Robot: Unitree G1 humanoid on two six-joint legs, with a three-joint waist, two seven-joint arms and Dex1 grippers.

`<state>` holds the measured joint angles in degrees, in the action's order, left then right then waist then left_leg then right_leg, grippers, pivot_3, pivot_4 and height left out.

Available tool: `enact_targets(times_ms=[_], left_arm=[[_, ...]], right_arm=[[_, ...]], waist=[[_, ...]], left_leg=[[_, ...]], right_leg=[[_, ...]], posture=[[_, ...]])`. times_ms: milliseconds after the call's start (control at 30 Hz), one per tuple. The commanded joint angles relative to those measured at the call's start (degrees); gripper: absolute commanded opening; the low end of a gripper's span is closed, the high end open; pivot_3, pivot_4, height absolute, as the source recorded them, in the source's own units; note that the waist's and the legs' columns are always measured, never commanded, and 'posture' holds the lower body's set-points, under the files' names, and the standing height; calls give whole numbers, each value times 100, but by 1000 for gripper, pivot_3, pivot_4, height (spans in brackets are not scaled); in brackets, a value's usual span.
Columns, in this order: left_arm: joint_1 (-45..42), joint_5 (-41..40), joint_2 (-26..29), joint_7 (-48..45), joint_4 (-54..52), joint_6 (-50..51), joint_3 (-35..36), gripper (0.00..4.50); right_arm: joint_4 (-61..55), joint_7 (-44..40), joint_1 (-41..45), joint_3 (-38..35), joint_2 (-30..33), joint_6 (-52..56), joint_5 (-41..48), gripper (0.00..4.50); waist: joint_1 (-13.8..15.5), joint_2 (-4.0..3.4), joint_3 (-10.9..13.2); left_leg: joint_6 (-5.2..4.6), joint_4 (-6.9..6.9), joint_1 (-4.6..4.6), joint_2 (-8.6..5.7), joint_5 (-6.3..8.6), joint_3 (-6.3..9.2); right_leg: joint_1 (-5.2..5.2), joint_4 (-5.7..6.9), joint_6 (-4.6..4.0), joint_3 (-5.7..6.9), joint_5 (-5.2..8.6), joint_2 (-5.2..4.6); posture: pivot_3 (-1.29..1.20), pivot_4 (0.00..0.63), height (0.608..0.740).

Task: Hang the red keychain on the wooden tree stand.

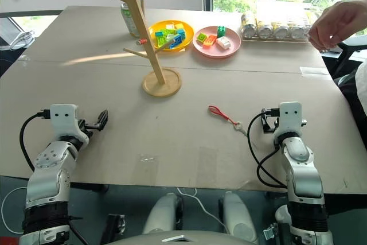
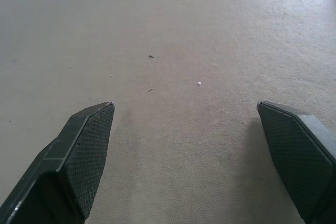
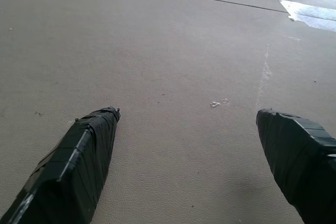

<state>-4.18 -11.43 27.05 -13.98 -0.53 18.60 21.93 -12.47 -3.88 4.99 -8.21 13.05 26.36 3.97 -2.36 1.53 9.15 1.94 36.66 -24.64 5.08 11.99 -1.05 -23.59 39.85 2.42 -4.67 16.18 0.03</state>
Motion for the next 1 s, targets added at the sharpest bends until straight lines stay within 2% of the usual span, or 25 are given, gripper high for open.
enact_targets(times_ms=[33,367,500,700,833,1000], left_arm=[[77,-2,42,8,-34,-14,86,4474],[138,-39,6,11,-132,-1,97,4474],[118,-138,253,-361,-218,52,67,4474],[-179,-1171,1074,-1765,-884,907,72,4474],[-554,-2266,1985,-3075,-1869,1894,-292,4474],[-1067,-2788,2556,-3947,-2670,2306,-1088,4474]], right_arm=[[-169,9,43,-76,47,-37,-20,4500],[-163,-68,112,-64,126,-3,-21,4500],[-281,-501,211,-24,435,150,110,4500],[-560,-1919,730,38,1389,1023,941,4500],[-810,-3213,1291,314,2184,1949,1825,4500],[-773,-3799,1835,1003,2489,2271,2029,4500]], waist=[[0,0,0],[-1,0,0],[0,0,0],[2,1,4],[13,13,20],[-10,12,21]], left_leg=[[0,0,0,0,0,0],[0,0,0,0,0,0],[0,-1,0,0,0,-1],[0,-1,-3,0,0,-1],[0,-1,-8,0,0,1],[-1,-13,-3,0,0,-3]], right_leg=[[0,0,0,0,0,0],[0,0,0,0,0,0],[0,-1,0,0,0,0],[-2,-2,-1,1,1,0],[-3,-4,-1,3,1,0],[-2,-15,0,0,2,-2]], posture=[[0,150,733],[0,150,733],[0,150,733],[0,150,733],[0,150,733],[0,150,733]])
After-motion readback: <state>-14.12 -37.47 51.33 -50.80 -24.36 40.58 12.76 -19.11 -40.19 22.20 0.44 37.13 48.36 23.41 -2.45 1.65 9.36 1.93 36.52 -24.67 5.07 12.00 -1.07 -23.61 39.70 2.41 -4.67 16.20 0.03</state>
